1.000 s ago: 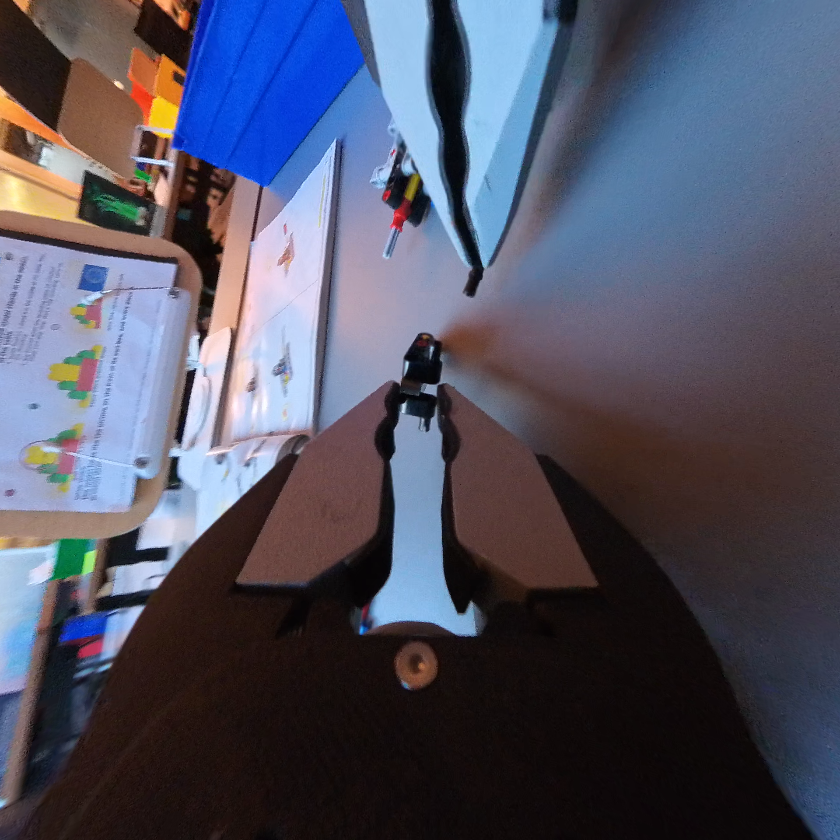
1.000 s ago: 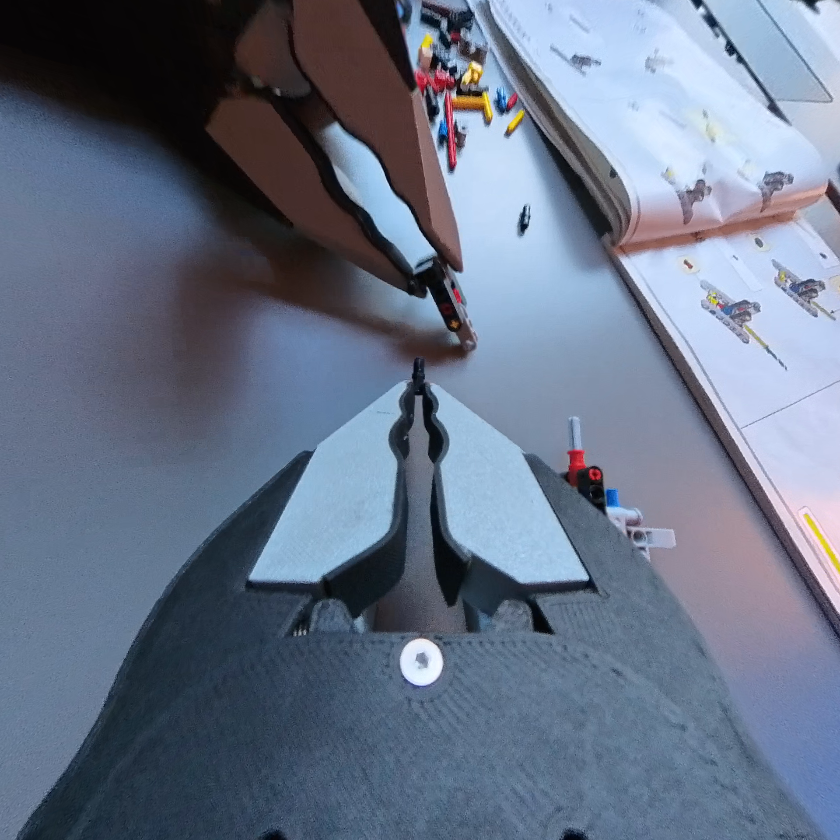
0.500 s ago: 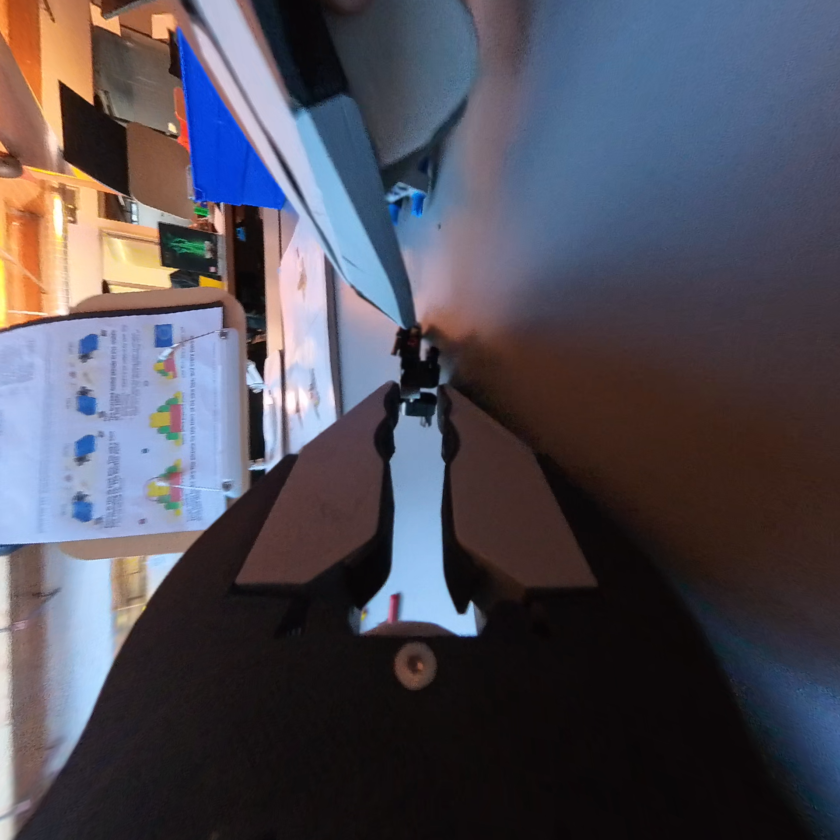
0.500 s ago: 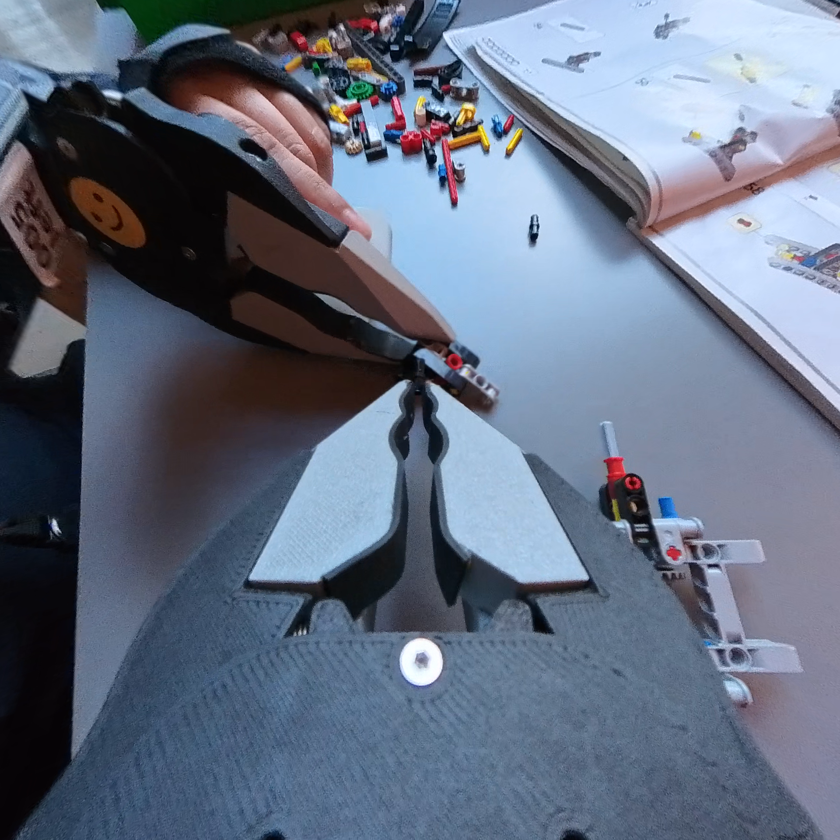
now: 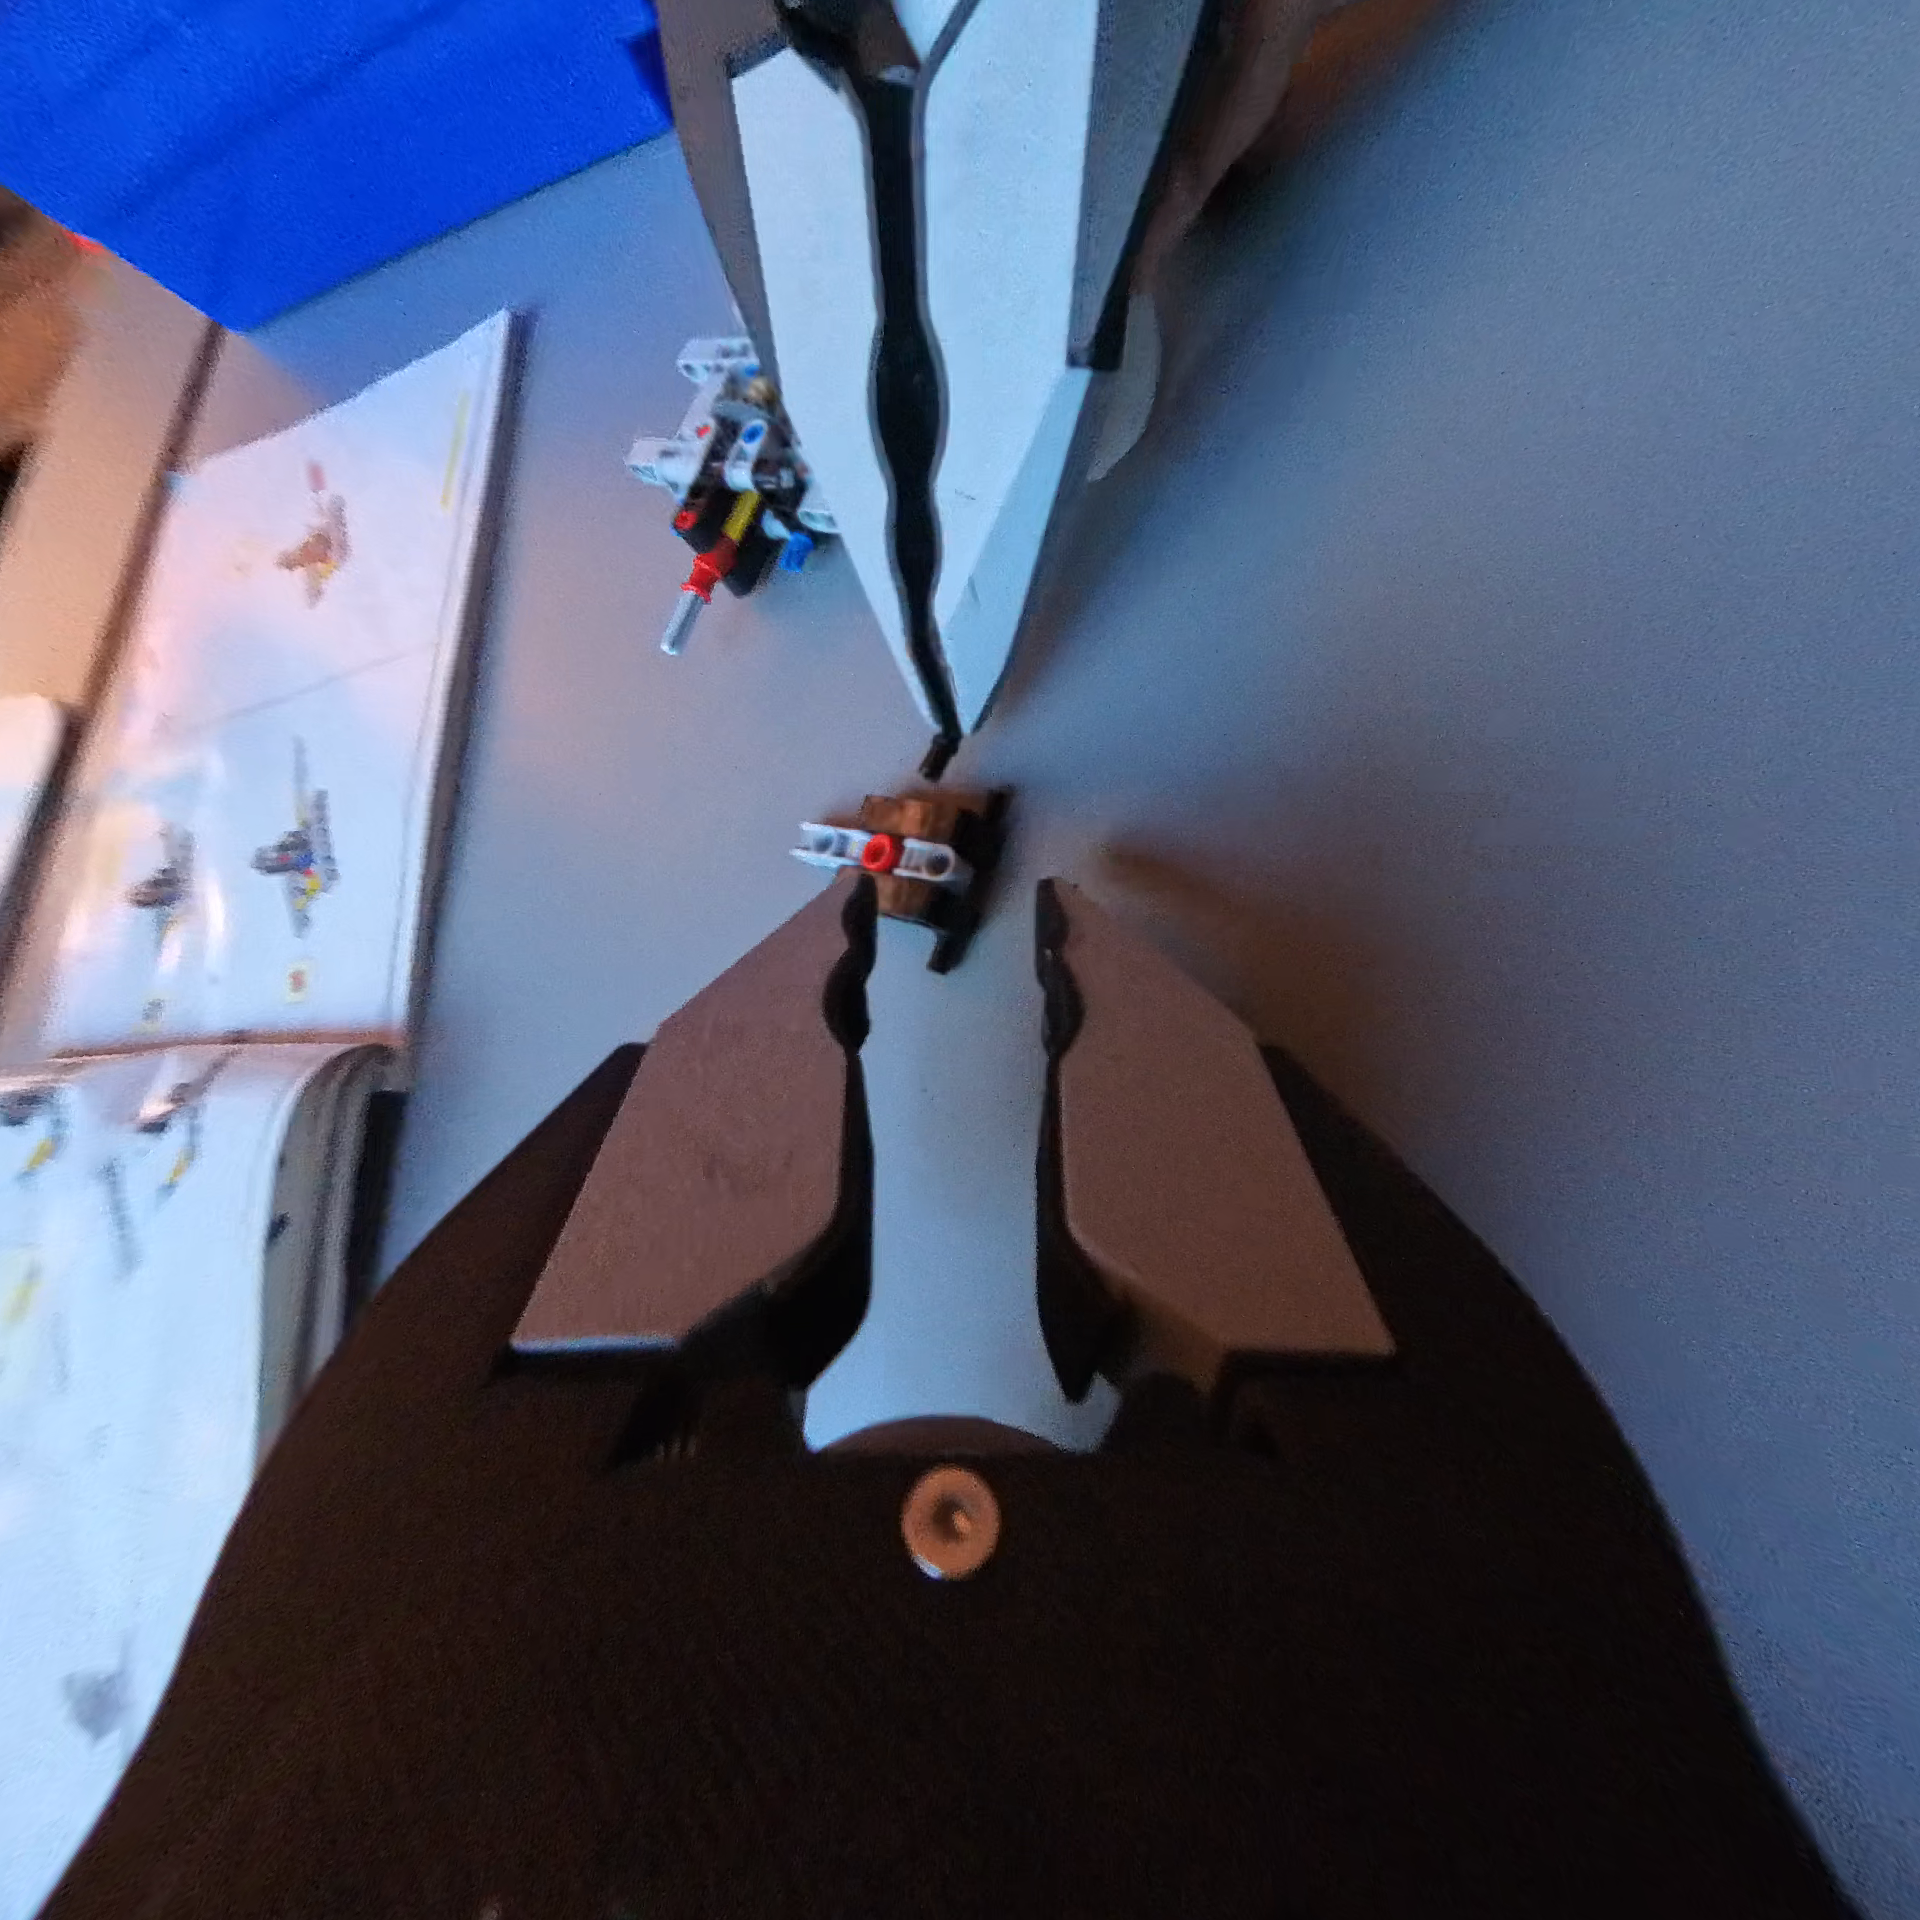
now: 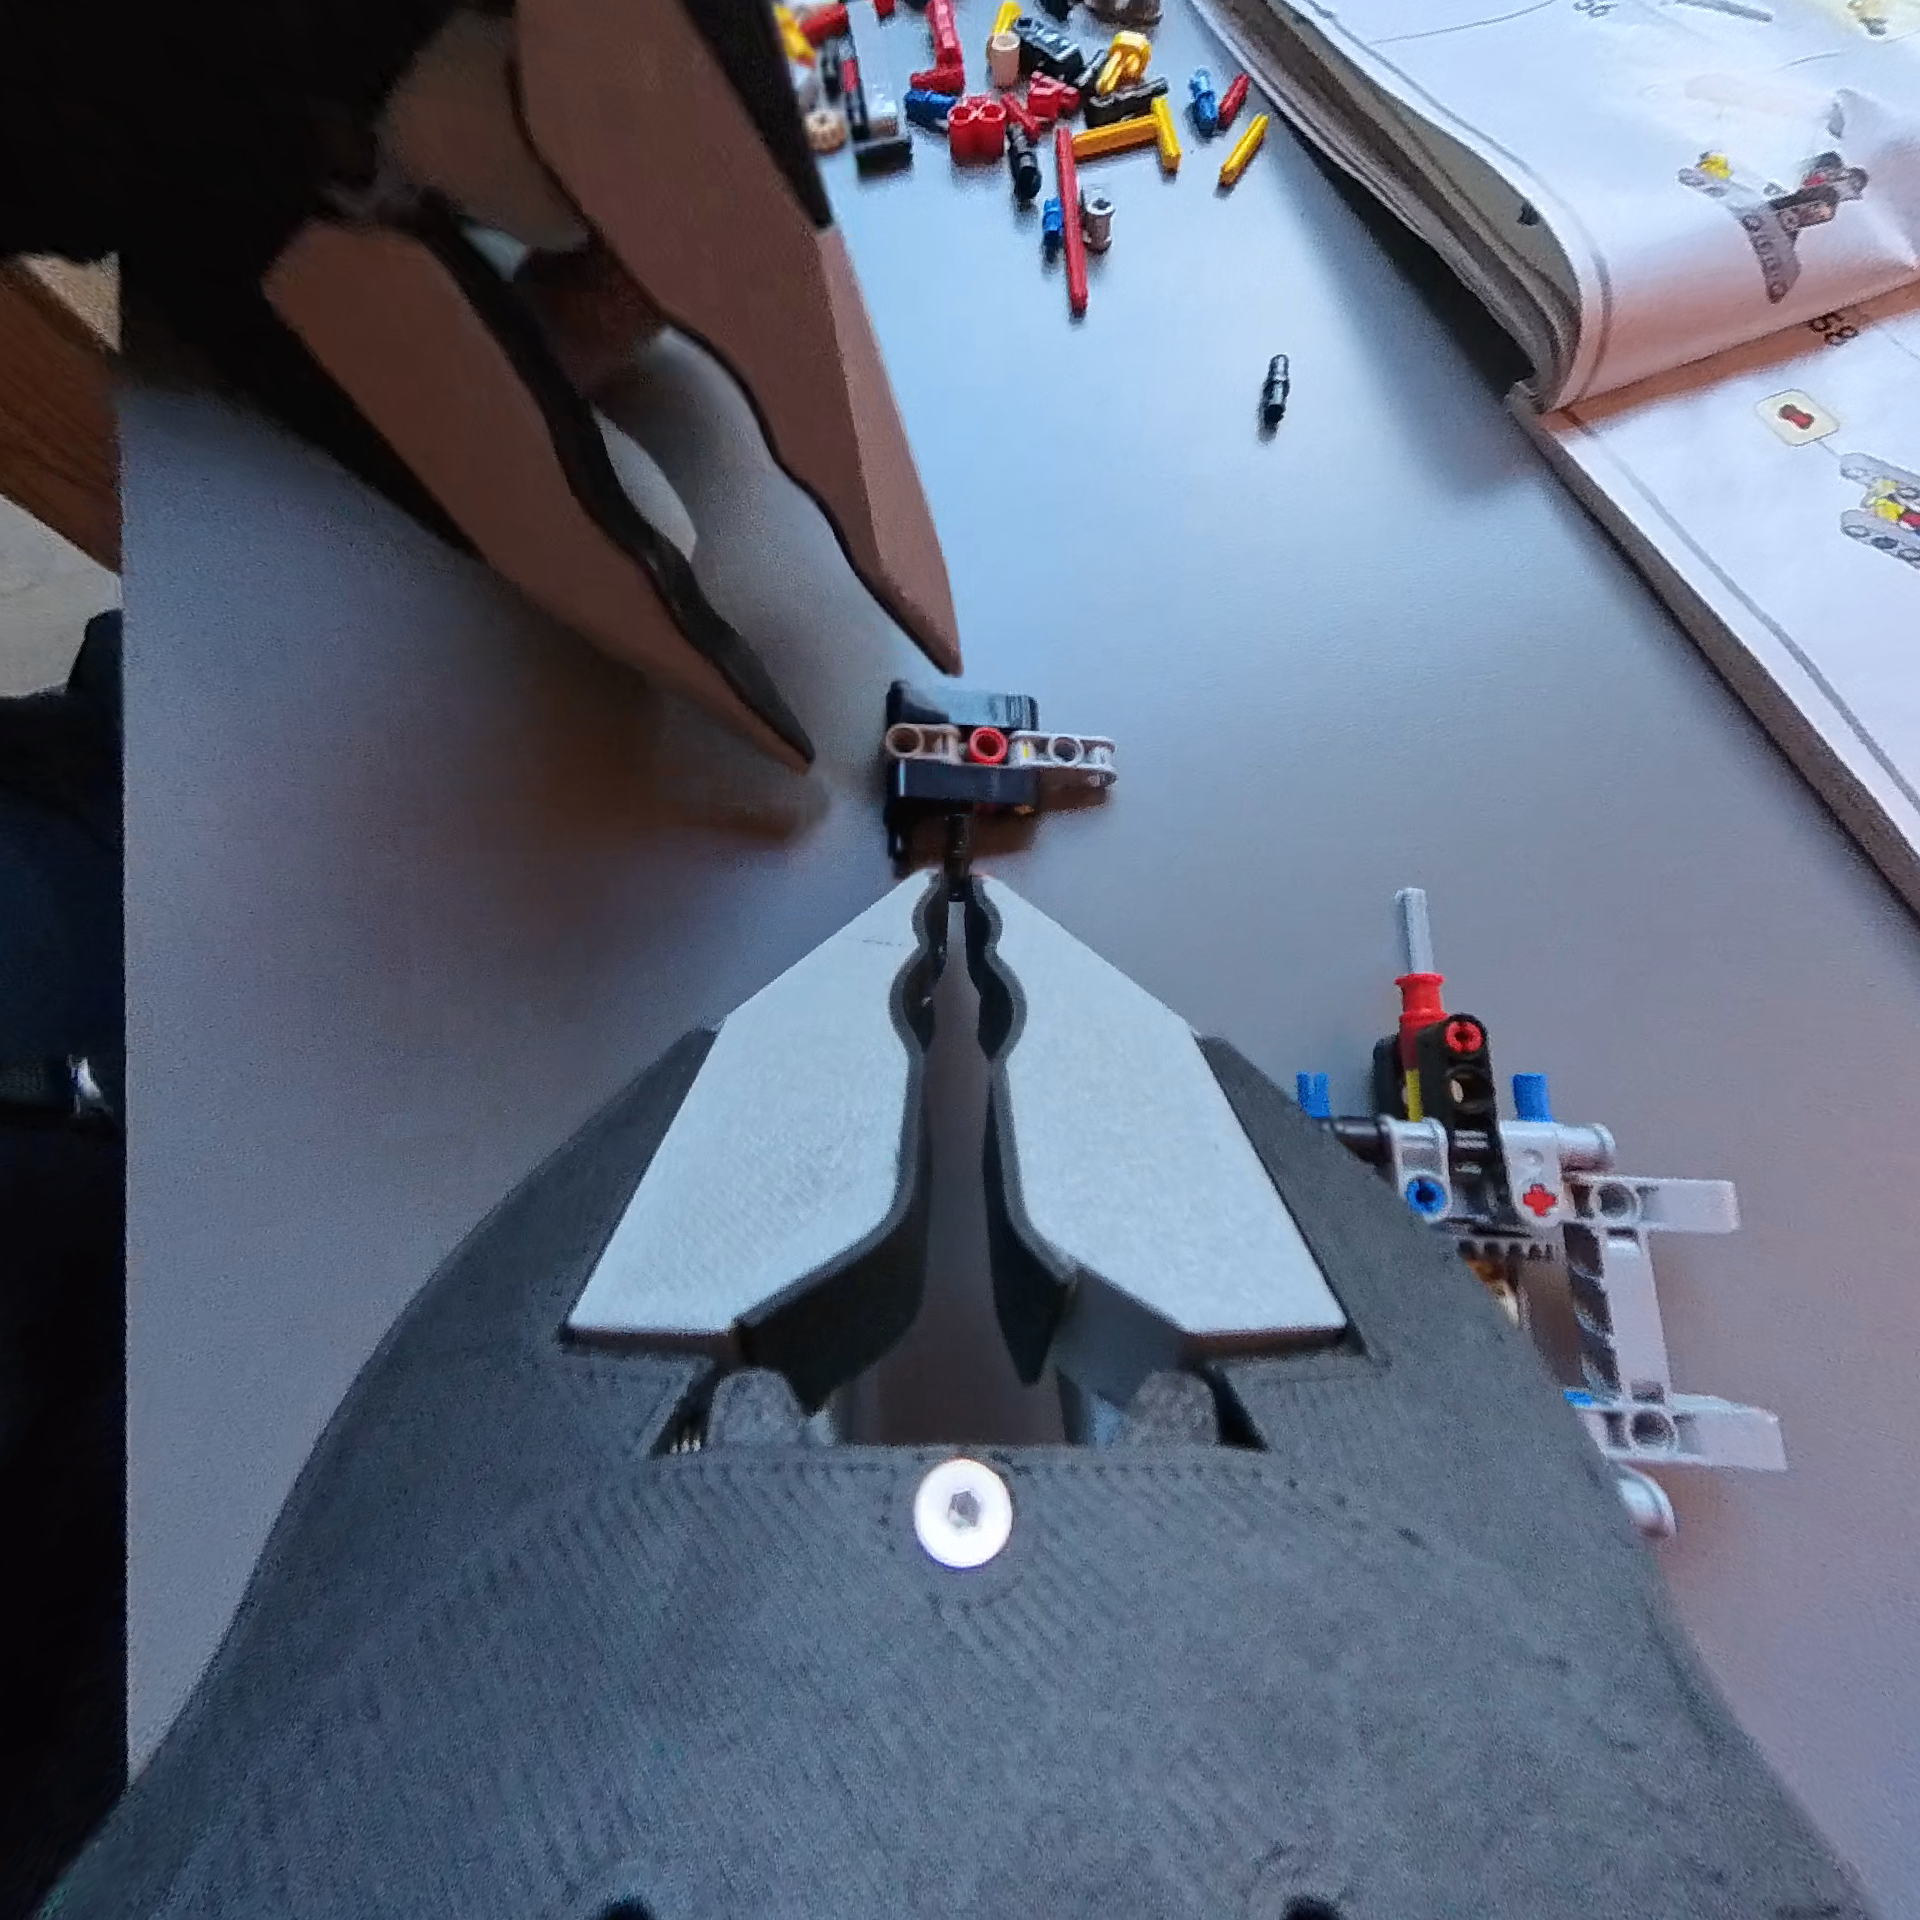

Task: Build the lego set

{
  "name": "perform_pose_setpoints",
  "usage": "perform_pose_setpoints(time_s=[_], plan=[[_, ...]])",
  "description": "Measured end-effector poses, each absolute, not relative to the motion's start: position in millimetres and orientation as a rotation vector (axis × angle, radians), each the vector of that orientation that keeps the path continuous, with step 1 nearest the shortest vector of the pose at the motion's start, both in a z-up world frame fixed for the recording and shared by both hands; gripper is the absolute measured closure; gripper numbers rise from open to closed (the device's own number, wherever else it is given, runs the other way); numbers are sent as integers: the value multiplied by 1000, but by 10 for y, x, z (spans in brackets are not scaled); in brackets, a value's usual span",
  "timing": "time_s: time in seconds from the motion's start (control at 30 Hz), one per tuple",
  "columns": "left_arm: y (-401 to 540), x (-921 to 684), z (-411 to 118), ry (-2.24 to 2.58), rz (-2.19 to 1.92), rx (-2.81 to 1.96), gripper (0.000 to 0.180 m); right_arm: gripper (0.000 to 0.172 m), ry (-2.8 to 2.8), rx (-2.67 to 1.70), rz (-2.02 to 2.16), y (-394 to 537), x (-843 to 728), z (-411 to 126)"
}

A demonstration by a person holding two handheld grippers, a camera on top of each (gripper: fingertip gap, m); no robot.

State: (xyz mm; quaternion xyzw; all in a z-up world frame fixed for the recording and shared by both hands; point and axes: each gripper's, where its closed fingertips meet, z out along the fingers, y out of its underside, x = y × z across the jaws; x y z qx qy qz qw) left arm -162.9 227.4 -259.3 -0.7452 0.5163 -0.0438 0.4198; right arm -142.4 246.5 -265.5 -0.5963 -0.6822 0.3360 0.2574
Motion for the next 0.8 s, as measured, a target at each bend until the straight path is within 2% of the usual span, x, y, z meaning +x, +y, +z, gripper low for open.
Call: perform_pose_setpoints(time_s=[0.17, 0.3, 0.37, 0.63, 0.8], plan=[[2359, -1752, -2609, 1287, -137, -1929, 170, 172, -1911, -1600, 932, 2371, -1413, -2678], [2370, -1709, -2586, 1281, -235, -1935, 170, 172, -1925, -1597, 895, 2363, -1428, -2712], [2381, -1705, -2556, 1280, -245, -1929, 162, 172, -1915, -1610, 916, 2363, -1429, -2697], [2348, -1533, -2387, 1303, -245, -1823, 171, 172, -1857, -1609, 1033, 2345, -1443, -2551], [2315, -1456, -2419, 1380, -150, -1738, 168, 172, -1829, -1622, 1145, 2317, -1432, -2479]])
